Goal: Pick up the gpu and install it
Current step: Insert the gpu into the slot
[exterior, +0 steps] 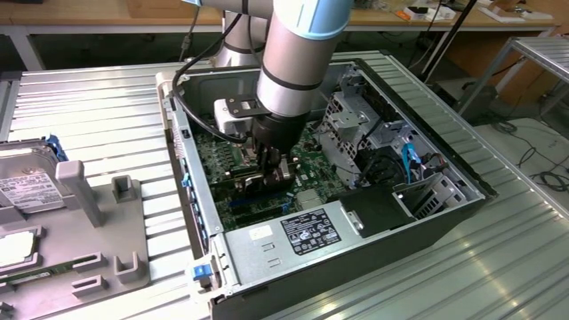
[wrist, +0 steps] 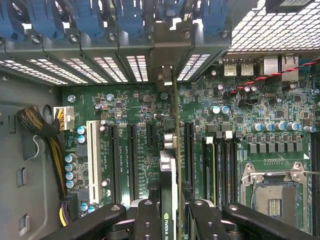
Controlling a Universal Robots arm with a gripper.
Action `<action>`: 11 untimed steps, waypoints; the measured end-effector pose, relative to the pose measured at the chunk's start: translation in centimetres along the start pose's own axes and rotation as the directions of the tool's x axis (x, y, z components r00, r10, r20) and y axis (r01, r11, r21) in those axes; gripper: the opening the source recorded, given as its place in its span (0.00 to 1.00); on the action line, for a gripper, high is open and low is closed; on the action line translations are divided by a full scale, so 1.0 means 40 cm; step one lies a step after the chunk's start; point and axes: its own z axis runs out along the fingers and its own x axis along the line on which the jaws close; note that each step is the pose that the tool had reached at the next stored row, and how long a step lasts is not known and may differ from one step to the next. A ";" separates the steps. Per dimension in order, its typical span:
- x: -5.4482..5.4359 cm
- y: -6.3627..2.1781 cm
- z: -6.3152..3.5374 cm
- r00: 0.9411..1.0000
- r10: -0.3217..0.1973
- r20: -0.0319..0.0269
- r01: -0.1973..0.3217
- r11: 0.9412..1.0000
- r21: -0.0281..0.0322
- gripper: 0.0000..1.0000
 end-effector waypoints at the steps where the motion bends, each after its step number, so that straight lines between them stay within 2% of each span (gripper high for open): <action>1: 0.000 0.000 0.000 1.000 0.000 0.000 0.000 1.000 0.000 0.27; 6: 0.000 0.000 0.000 1.000 0.000 0.000 0.000 1.000 0.000 0.28; 8: 0.000 0.000 0.000 1.000 0.000 0.000 0.000 1.000 0.000 0.40; 9: 0.000 0.000 0.000 1.000 0.000 0.000 0.000 1.000 0.000 0.40; 10: 0.000 0.000 -0.007 1.000 0.002 0.000 -0.002 1.000 0.000 0.40; 11: -0.001 0.002 -0.030 1.000 0.006 0.000 -0.006 1.000 0.000 0.40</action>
